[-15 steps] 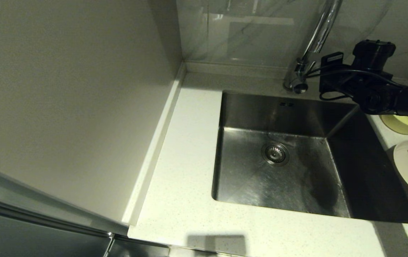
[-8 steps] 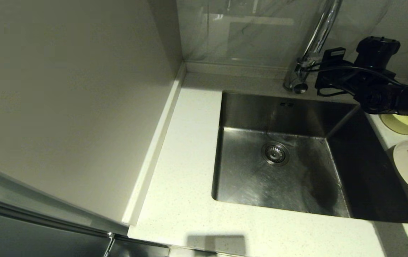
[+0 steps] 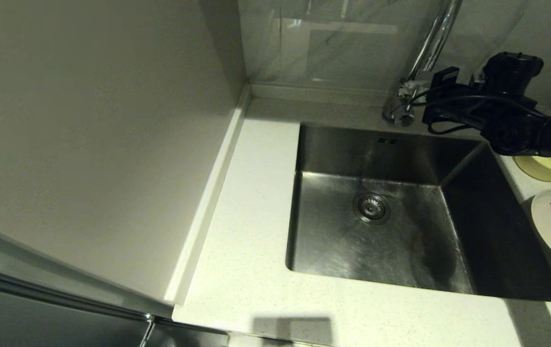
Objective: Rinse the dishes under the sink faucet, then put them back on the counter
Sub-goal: Turn on the faucet
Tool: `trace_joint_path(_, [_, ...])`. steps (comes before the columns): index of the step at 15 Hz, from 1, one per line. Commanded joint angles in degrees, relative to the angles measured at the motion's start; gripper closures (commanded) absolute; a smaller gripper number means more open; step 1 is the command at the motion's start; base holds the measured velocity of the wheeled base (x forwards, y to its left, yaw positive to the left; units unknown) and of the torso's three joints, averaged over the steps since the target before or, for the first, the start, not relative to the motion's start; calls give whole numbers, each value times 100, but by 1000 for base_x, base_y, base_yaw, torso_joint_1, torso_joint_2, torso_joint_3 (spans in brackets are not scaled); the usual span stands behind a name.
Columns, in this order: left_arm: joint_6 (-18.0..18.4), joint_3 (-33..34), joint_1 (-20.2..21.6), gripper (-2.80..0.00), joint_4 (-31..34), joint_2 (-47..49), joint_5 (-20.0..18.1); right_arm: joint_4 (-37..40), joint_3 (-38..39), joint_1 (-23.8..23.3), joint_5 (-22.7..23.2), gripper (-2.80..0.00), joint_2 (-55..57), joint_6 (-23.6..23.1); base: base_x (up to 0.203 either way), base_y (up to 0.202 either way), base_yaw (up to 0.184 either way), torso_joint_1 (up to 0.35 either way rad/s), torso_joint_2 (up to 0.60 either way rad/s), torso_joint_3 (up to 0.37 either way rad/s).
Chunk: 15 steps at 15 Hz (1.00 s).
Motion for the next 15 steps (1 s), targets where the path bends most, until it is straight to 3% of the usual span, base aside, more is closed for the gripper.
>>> trace_joint_path(1, [-4, 0, 0, 0, -2, -9, 3, -27, 27, -28, 385, 0, -4, -230, 0, 0, 0, 0, 0, 0])
trace_joint_path(3, [-4, 0, 0, 0, -2, -9, 3, -25, 87, -87, 709, 0, -17, -713, 0, 0, 0, 0, 0, 0])
trace_joint_path(9, [-4, 0, 0, 0, -2, -9, 3, -4, 356, -242, 1038, 0, -44, -1597, 0, 0, 0, 0, 0, 0])
trace_joint_path(15, [-4, 0, 0, 0, -2, -9, 3, -61, 131, -540, 1020, 0, -189, -1661, 0, 0, 0, 0, 0, 0])
